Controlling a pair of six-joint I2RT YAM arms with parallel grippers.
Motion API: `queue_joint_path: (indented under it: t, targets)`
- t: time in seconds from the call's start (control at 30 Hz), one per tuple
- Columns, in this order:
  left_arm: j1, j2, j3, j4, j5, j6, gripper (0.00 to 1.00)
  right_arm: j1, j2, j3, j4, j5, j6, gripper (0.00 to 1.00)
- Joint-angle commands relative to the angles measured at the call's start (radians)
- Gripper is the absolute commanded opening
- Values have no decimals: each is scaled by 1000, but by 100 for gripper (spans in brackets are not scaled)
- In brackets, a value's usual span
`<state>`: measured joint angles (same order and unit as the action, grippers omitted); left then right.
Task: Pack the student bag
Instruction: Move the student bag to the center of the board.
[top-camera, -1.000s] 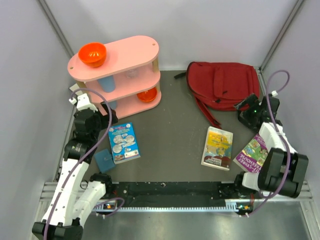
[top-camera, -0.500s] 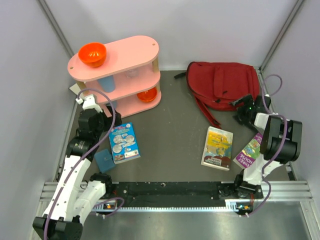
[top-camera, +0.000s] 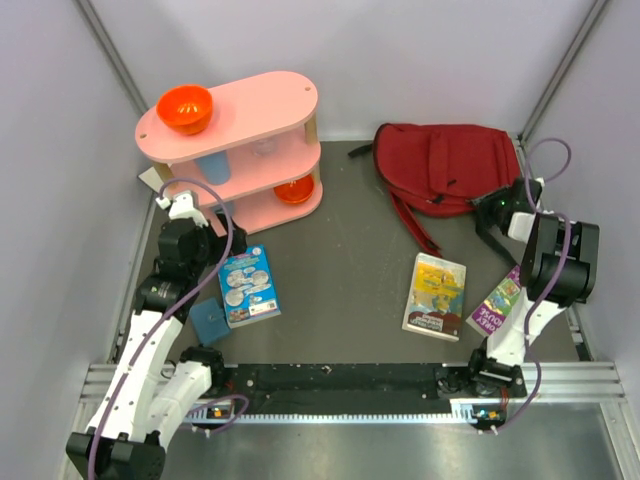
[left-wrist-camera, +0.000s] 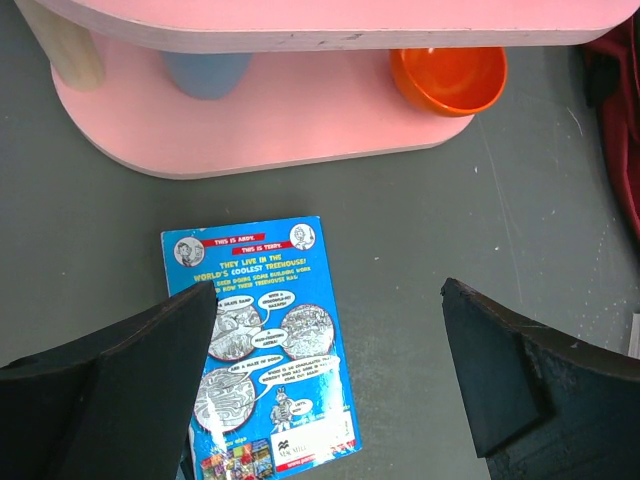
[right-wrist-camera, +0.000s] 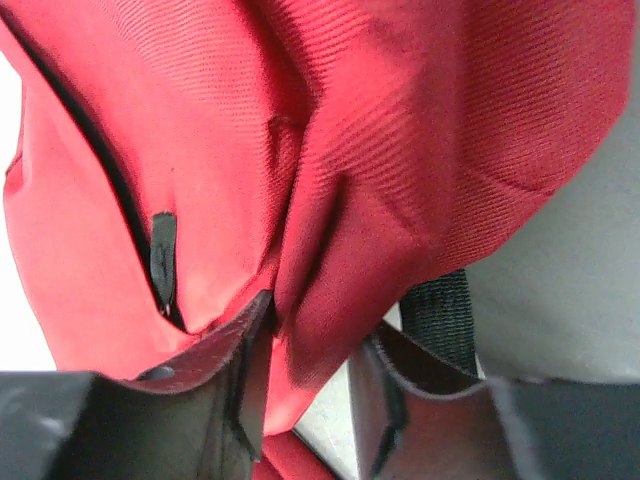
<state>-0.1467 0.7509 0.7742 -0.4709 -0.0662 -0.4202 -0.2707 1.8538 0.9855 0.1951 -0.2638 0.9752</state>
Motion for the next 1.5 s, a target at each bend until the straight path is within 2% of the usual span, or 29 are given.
queue_joint_path:
  t: [0.0, 0.03, 0.1, 0.23, 0.37, 0.5, 0.6, 0.9, 1.0, 1.07, 1.23, 1.33, 1.47]
  targets:
    - [-1, -10, -10, 52, 35, -2, 99, 8, 1, 47, 104, -35, 0, 21]
    - [-1, -10, -12, 55, 37, -2, 99, 7, -5, 38, 130, -46, 0, 7]
    - [-2, -10, -13, 55, 54, 4, 99, 11, -40, 32, 155, -78, 0, 0]
    - [-1, -10, -10, 67, 118, 26, 99, 22, -151, 50, 165, -149, -6, 0]
    - [-1, -33, -23, 98, 180, 52, 99, 33, -273, 110, 83, -222, -6, 0]
    - [-1, -62, -36, 117, 223, 58, 99, 36, -428, 88, 0, -250, -30, 0]
    - [-2, -73, -44, 130, 264, 63, 99, 38, -571, 18, -70, -268, -58, 0]
    - [-30, -53, -30, 221, 423, 40, 99, 129, -968, -393, -129, -376, -76, 0]
    - [-80, -27, -21, 265, 427, 44, 99, 176, -1031, -475, -233, -376, -128, 0]
    - [-172, -1, -20, 285, 389, 60, 99, 179, -1085, -521, -298, -358, -145, 0]
    - [-474, 120, -6, 391, 220, 96, 99, 182, -1154, -617, -298, -345, -118, 0]
    - [-574, 213, 10, 446, 214, 93, 97, 183, -1182, -628, -332, -324, -131, 0]
    - [-700, 329, 68, 463, 106, 54, 95, 183, -1197, -640, -344, -316, -136, 0]
